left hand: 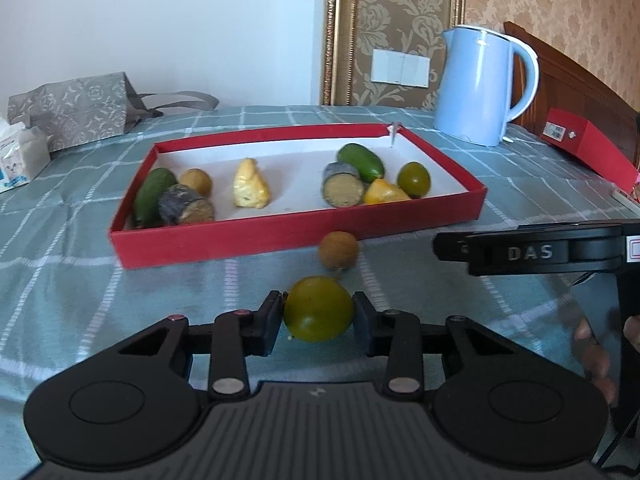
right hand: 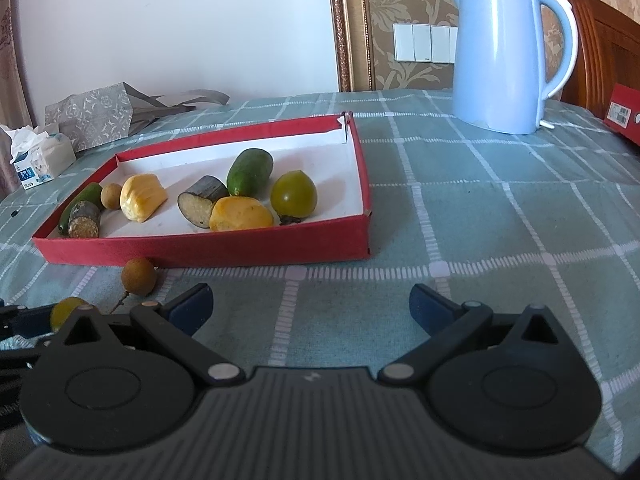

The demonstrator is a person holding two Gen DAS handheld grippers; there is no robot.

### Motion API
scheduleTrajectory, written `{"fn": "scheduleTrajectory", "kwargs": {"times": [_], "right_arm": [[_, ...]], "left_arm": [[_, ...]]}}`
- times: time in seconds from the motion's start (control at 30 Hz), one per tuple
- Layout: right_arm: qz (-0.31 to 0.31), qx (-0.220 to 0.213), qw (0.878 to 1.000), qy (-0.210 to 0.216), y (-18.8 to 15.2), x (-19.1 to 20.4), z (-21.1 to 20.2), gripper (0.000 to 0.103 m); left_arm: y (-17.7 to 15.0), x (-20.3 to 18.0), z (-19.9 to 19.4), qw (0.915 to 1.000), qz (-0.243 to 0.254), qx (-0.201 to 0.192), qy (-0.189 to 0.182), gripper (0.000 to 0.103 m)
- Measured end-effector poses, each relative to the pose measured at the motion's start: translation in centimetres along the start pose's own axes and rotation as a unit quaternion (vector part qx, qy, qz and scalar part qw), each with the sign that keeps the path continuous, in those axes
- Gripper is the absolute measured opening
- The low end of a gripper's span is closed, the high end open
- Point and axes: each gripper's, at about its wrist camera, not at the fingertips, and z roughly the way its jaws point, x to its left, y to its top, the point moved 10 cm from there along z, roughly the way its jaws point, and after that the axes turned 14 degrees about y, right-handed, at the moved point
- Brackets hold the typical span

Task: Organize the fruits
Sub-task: 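Lift the green tomato off the cloth with the left gripper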

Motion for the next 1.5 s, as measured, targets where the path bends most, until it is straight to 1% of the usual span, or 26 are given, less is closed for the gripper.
{"fn": "scheduleTrajectory", "kwargs": {"times": [0.07, 0.13, 0.2, 0.3, 0.37, 0.53, 0.6, 0.67, 0.73, 0.77, 0.93, 0.97, 1.03, 1.13, 1.23, 1.3, 1.33, 1.37, 1.4, 1.47, 1.5], "right_arm": [[-0.001, 0.0, 1.0, 0.001, 0.0, 0.0, 0.0, 0.103], [-0.004, 0.0, 1.0, 0.001, 0.0, 0.1, 0.0, 0.103], [-0.01, -0.009, 1.0, 0.005, 0.2, 0.4, -0.2, 0.103], [-0.019, -0.01, 1.0, 0.014, 0.2, 1.0, -0.2, 0.103], [-0.027, -0.012, 0.999, 0.025, 0.2, 1.7, -0.2, 0.103], [-0.056, 0.013, 0.996, 0.065, -0.5, 5.0, 0.6, 0.103], [-0.078, 0.011, 0.995, 0.064, -0.5, 6.4, 0.9, 0.101], [-0.1, 0.016, 0.993, 0.059, -0.4, 7.6, 1.3, 0.096], [-0.115, 0.021, 0.992, 0.053, -0.3, 8.3, 2.0, 0.095], [-0.117, 0.027, 0.991, 0.054, -0.4, 8.6, 2.4, 0.092], [-0.111, 0.038, 0.991, 0.065, -0.4, 9.1, 3.2, 0.088], [-0.11, 0.038, 0.991, 0.068, -0.4, 9.2, 3.3, 0.084], [-0.117, 0.044, 0.99, 0.071, -0.4, 9.7, 3.8, 0.08], [-0.129, 0.048, 0.988, 0.071, -0.6, 10.6, 4.3, 0.079], [-0.131, 0.047, 0.987, 0.077, -0.4, 11.0, 4.5, 0.07], [-0.132, 0.046, 0.987, 0.078, -0.4, 11.2, 4.6, 0.067], [-0.134, 0.046, 0.987, 0.08, -0.4, 11.3, 4.5, 0.064], [-0.133, 0.045, 0.986, 0.084, -0.5, 11.4, 4.5, 0.058], [-0.133, 0.044, 0.986, 0.088, -0.5, 11.5, 4.4, 0.054], [-0.139, 0.041, 0.985, 0.092, -0.6, 11.9, 4.2, 0.039], [-0.143, 0.041, 0.984, 0.097, -0.7, 12.1, 4.1, 0.036]], "left_arm": [[-0.1, 0.8, 0.1, 1.0, -0.003, 0.001, 0.006, 0.037], [-0.2, 1.5, -0.1, 1.0, -0.004, 0.0, 0.002, 0.037], [-0.2, 2.4, -0.2, 0.9999, -0.007, -0.002, 0.01, 0.037], [-0.3, 3.7, -0.3, 0.9996, -0.028, 0.008, 0.0, 0.037], [-0.5, 4.4, -0.2, 0.9988, -0.042, 0.018, -0.016, 0.037], [-0.7, 5.8, -0.6, 0.9989, -0.044, 0.015, -0.007, 0.037], [-0.8, 6.4, -0.7, 0.9988, -0.047, 0.013, -0.004, 0.037], [-0.8, 7.0, -0.6, 0.9987, -0.049, 0.012, 0.002, 0.037], [-0.9, 7.6, -0.6, 0.9986, -0.051, 0.012, 0.007, 0.037], [-0.9, 7.9, -0.5, 0.9985, -0.053, 0.011, 0.01, 0.037], [-0.8, 9.0, -0.1, 0.9981, -0.059, 0.01, 0.016, 0.037], [-0.8, 9.1, -0.1, 0.998, -0.06, 0.01, 0.016, 0.037], [-0.7, 9.3, 0.0, 0.9979, -0.062, 0.01, 0.017, 0.037], [-0.7, 9.5, 0.0, 0.9977, -0.065, 0.009, 0.016, 0.037], [-0.6, 9.5, 0.1, 0.9978, -0.064, 0.009, 0.016, 0.037], [-0.7, 9.6, 0.2, 0.9977, -0.066, 0.009, 0.015, 0.037], [-0.6, 9.6, 0.2, 0.9977, -0.066, 0.009, 0.015, 0.037], [-0.6, 9.6, 0.3, 0.9976, -0.067, 0.009, 0.016, 0.037], [-0.6, 9.7, 0.4, 0.9975, -0.068, 0.009, 0.016, 0.037], [-0.7, 9.6, 0.4, 0.9976, -0.066, 0.009, 0.017, 0.037], [-0.7, 9.6, 0.4, 0.9977, -0.065, 0.008, 0.018, 0.037]]}}
